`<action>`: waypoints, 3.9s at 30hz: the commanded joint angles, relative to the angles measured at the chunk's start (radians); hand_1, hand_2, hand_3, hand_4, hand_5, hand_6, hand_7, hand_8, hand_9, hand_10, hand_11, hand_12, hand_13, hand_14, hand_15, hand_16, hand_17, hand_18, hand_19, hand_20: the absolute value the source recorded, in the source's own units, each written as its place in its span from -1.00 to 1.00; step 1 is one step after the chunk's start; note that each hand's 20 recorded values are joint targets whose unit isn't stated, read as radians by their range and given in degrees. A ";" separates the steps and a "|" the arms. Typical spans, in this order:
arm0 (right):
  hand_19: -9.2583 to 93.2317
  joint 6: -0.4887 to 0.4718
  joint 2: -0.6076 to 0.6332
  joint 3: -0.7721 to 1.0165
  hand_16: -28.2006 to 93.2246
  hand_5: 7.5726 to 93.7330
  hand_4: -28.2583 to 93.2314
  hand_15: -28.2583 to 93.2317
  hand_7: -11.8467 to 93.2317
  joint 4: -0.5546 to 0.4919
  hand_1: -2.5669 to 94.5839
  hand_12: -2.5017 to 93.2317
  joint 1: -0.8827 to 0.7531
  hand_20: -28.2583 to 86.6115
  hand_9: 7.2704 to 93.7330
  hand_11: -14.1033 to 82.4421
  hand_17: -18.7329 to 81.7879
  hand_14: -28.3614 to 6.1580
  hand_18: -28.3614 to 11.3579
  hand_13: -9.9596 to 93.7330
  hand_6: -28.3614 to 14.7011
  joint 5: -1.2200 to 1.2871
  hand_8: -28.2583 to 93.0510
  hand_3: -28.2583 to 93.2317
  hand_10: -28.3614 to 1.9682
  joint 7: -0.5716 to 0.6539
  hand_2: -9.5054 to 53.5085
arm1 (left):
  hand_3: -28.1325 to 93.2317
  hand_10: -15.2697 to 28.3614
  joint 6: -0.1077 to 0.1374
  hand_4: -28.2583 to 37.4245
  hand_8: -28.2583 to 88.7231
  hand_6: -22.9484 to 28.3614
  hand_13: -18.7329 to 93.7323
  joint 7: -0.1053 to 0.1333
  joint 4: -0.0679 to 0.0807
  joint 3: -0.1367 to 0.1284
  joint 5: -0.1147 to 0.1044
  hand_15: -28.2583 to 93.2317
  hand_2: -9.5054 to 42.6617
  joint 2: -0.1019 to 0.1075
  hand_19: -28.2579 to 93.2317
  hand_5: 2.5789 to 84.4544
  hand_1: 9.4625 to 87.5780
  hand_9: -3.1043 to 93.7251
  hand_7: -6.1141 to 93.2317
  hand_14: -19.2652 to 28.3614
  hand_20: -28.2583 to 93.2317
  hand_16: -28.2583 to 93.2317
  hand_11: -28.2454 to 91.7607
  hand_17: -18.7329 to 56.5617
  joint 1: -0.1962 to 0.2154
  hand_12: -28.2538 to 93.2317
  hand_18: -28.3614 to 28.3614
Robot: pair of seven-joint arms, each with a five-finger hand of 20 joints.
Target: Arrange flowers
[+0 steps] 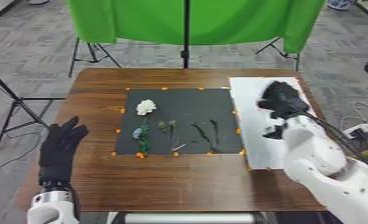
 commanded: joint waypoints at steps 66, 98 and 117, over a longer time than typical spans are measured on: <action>1.00 -0.187 -0.229 -0.365 0.06 0.47 -0.81 0.36 -0.49 0.046 -0.02 -0.41 0.460 0.40 0.80 0.02 0.64 0.46 -0.12 0.93 0.39 -0.002 -0.52 0.46 0.08 -0.090 -1.00 | 0.50 0.32 -0.042 -1.00 -0.60 0.05 -0.09 -0.022 0.006 0.005 0.016 -0.15 -0.37 -0.004 -0.41 0.06 -0.76 0.02 -0.64 0.52 -0.22 -0.51 -0.20 -0.46 0.001 -0.29 0.47; 1.00 -0.546 -0.015 -0.179 0.03 0.20 -0.75 0.41 -0.60 0.249 -0.26 -0.43 0.317 0.36 0.38 -0.33 0.45 0.12 -0.34 0.71 0.31 -0.072 -0.65 0.47 -0.29 0.086 -1.00 | 0.50 0.32 -0.026 -1.00 -0.60 0.05 -0.09 -0.015 -0.002 -0.001 0.011 -0.15 -0.37 -0.010 -0.41 0.06 -0.76 0.02 -0.64 0.52 -0.22 -0.51 -0.20 -0.46 0.015 -0.29 0.47; 1.00 -0.080 -0.008 -0.219 0.03 0.69 -0.83 0.40 -0.43 0.323 0.31 -0.17 0.232 0.41 0.90 -0.47 0.64 0.50 -0.14 0.92 0.38 -0.173 -0.41 0.35 0.28 0.033 -1.00 | 0.49 0.33 -0.029 -1.00 -0.60 0.05 -0.09 -0.024 -0.002 -0.001 0.011 -0.15 -0.37 -0.010 -0.41 0.06 -0.75 0.02 -0.64 0.52 -0.22 -0.51 -0.20 -0.47 0.010 -0.29 0.47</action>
